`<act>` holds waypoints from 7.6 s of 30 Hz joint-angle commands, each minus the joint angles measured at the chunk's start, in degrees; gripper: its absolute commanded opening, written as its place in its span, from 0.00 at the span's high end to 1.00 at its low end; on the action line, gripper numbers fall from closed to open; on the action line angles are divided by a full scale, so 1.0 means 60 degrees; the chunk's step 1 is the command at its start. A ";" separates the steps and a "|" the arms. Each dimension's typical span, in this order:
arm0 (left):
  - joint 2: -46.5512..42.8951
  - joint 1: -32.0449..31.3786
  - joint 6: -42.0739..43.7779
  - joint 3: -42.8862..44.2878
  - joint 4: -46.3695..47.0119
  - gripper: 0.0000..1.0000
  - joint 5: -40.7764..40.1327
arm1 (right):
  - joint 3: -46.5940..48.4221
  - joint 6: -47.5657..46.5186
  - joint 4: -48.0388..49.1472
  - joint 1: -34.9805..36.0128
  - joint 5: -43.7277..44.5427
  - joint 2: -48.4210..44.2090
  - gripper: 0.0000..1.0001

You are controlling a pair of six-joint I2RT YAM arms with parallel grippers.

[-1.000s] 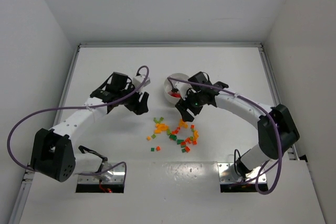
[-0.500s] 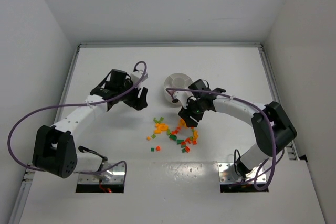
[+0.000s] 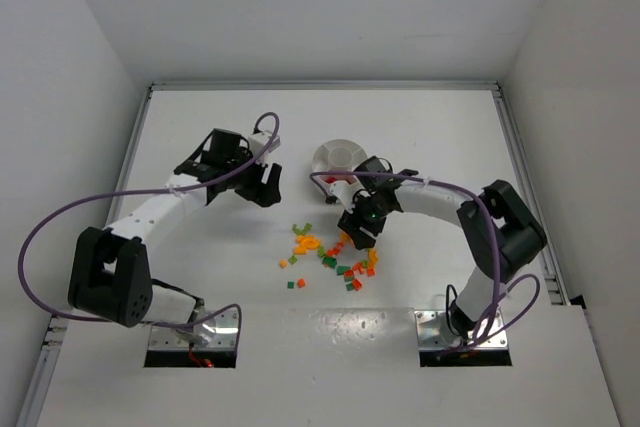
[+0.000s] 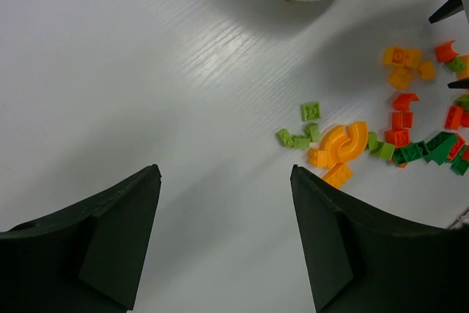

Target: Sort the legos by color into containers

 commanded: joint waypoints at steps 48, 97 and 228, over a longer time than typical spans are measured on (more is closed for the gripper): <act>0.1096 0.0284 -0.0222 0.1652 0.0644 0.20 0.0383 | 0.6056 0.2543 -0.1427 -0.1871 0.1111 0.0804 1.00; 0.1697 -0.4784 0.1478 0.0173 -0.0513 0.38 -0.2560 | 0.5414 0.3231 -0.1384 -0.2839 0.1066 0.0264 0.60; 0.0892 0.0869 -0.2435 0.3616 -0.0645 0.47 -0.1301 | 0.1840 0.2995 -0.1224 0.0120 0.0742 0.0072 0.32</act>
